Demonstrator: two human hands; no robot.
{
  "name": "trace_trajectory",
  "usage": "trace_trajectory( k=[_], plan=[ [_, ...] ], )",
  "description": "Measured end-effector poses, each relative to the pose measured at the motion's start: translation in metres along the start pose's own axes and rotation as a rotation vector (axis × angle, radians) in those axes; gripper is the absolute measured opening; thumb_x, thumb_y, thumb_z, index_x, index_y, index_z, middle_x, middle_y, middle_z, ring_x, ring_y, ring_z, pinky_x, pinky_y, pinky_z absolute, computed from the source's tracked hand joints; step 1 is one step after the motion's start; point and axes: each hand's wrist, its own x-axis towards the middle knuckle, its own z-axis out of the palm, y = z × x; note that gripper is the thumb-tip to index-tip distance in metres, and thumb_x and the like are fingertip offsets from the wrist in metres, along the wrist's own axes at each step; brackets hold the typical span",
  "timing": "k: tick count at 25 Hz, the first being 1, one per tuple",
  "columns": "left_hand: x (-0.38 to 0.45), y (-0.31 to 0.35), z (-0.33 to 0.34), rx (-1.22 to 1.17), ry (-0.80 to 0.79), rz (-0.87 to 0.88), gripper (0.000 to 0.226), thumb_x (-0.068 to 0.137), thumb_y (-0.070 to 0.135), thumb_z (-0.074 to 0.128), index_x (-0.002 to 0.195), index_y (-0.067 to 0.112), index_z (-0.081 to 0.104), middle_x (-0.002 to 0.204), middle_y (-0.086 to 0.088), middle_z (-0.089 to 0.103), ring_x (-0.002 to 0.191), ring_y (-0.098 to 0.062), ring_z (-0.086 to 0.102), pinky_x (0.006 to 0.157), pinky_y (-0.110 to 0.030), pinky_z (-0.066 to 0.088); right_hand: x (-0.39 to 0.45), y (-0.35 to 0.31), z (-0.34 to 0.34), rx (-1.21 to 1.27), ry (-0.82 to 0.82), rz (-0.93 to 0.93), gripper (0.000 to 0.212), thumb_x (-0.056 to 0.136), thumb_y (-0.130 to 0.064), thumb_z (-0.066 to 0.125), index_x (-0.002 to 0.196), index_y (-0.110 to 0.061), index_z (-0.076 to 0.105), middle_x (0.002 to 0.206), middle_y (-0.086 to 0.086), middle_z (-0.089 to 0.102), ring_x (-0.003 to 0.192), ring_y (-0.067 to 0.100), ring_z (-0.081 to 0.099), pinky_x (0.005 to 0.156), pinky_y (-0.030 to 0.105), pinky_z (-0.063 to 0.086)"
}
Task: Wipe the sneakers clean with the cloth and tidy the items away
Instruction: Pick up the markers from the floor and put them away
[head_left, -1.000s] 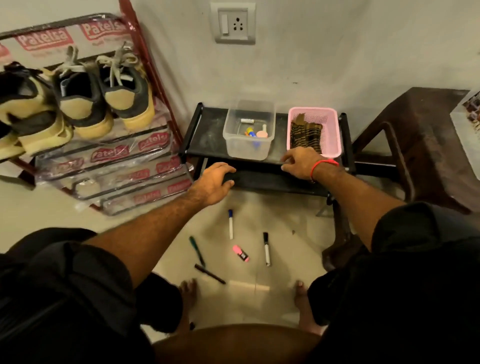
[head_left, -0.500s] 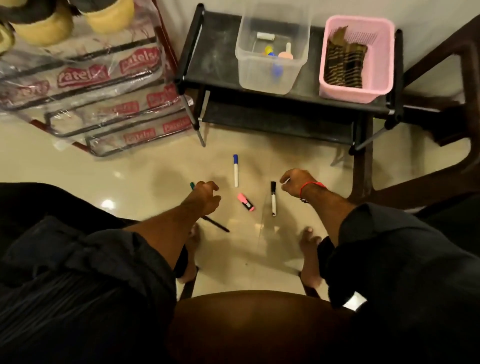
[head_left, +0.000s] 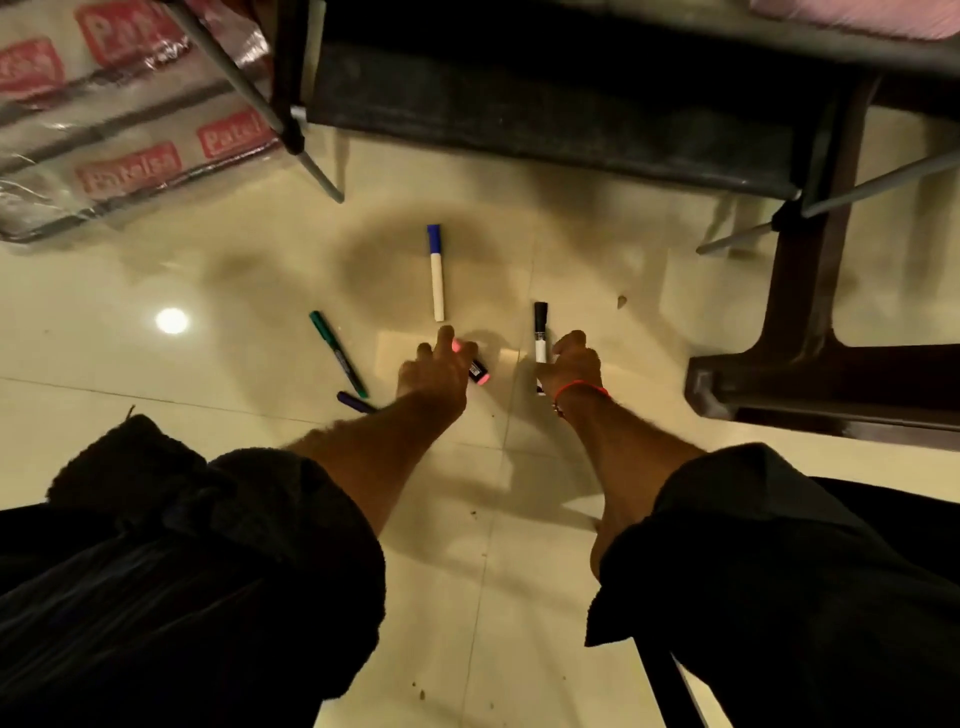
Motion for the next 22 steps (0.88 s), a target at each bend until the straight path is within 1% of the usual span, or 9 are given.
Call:
trace_trajectory(
  k=[2, 3, 6, 8, 11, 14, 17, 20, 22],
  plan=[
    [0.016, -0.001, 0.009, 0.168, 0.018, 0.059, 0.074, 0.094, 0.013, 0.059, 0.156, 0.026, 0.02, 0.165, -0.012, 0.009, 0.127, -0.034, 0.046, 0.091, -0.042, 0.051, 0.013, 0.008, 0.017, -0.024, -0.019, 0.039, 0.052, 0.086, -0.026, 0.07, 0.127, -0.011, 0.041, 0.123, 0.019, 0.05, 0.113, 0.041, 0.053, 0.092, 0.044, 0.049],
    [0.021, -0.002, 0.013, 0.218, 0.025, 0.084, 0.079, 0.092, 0.013, 0.063, 0.155, 0.024, 0.018, 0.165, -0.012, 0.007, 0.126, -0.034, 0.045, 0.091, -0.042, 0.05, 0.016, 0.01, 0.024, -0.05, -0.017, 0.041, 0.054, 0.088, -0.029, 0.069, 0.13, -0.012, 0.04, 0.126, 0.019, 0.047, 0.115, 0.041, 0.051, 0.092, 0.044, 0.046],
    [0.03, -0.005, 0.016, 0.317, 0.067, 0.148, 0.084, 0.085, 0.014, 0.071, 0.151, 0.018, 0.019, 0.158, -0.015, 0.017, 0.123, -0.034, 0.047, 0.09, -0.042, 0.05, 0.023, 0.01, 0.037, -0.095, 0.031, 0.033, 0.049, 0.091, -0.03, 0.066, 0.131, -0.011, 0.044, 0.131, 0.019, 0.044, 0.12, 0.04, 0.047, 0.096, 0.045, 0.043],
    [0.029, -0.008, 0.016, 0.287, 0.093, 0.146, 0.079, 0.087, 0.015, 0.071, 0.149, 0.016, 0.023, 0.152, -0.016, 0.024, 0.12, -0.033, 0.049, 0.09, -0.043, 0.052, 0.025, 0.009, 0.038, -0.08, 0.052, 0.042, 0.04, 0.092, -0.026, 0.065, 0.126, -0.01, 0.052, 0.13, 0.018, 0.048, 0.12, 0.039, 0.049, 0.097, 0.043, 0.044],
    [0.016, -0.013, 0.011, 0.134, 0.096, 0.053, 0.061, 0.096, 0.019, 0.06, 0.147, 0.015, 0.026, 0.144, -0.014, 0.039, 0.114, -0.033, 0.054, 0.088, -0.045, 0.052, 0.018, 0.003, 0.031, -0.018, 0.064, -0.004, 0.026, 0.093, -0.02, 0.062, 0.114, -0.006, 0.061, 0.119, 0.018, 0.062, 0.114, 0.036, 0.058, 0.09, 0.036, 0.048],
    [-0.002, -0.014, -0.009, -0.075, 0.175, 0.006, 0.034, 0.107, 0.031, 0.039, 0.136, 0.013, 0.039, 0.128, -0.01, 0.057, 0.105, -0.032, 0.062, 0.08, -0.043, 0.048, 0.0, -0.015, 0.017, -0.016, 0.034, -0.049, 0.024, 0.095, -0.017, 0.058, 0.114, -0.003, 0.065, 0.116, 0.018, 0.066, 0.111, 0.036, 0.06, 0.084, 0.033, 0.048],
    [-0.025, -0.016, -0.039, -0.277, 0.279, -0.048, 0.033, 0.109, 0.033, 0.031, 0.129, 0.012, 0.047, 0.119, -0.01, 0.063, 0.098, -0.034, 0.065, 0.075, -0.042, 0.048, -0.031, -0.041, -0.01, -0.007, 0.015, -0.104, 0.024, 0.096, -0.013, 0.054, 0.114, -0.004, 0.066, 0.116, 0.019, 0.066, 0.11, 0.036, 0.061, 0.08, 0.03, 0.047],
    [-0.047, -0.014, -0.081, -0.546, 0.351, -0.039, 0.033, 0.109, 0.029, 0.032, 0.13, 0.01, 0.05, 0.118, -0.015, 0.062, 0.1, -0.038, 0.062, 0.081, -0.046, 0.052, -0.064, -0.061, -0.049, 0.007, 0.0, -0.175, 0.025, 0.094, -0.009, 0.053, 0.115, -0.004, 0.066, 0.116, 0.019, 0.066, 0.107, 0.036, 0.061, 0.076, 0.029, 0.047],
    [-0.065, -0.005, -0.115, -0.625, 0.39, 0.006, 0.033, 0.109, 0.027, 0.033, 0.131, 0.009, 0.051, 0.119, -0.018, 0.061, 0.105, -0.039, 0.059, 0.086, -0.047, 0.049, -0.091, -0.07, -0.084, 0.029, 0.019, -0.209, 0.025, 0.095, -0.008, 0.051, 0.115, -0.005, 0.066, 0.108, 0.013, 0.064, 0.104, 0.036, 0.062, 0.071, 0.027, 0.045]
  ],
)
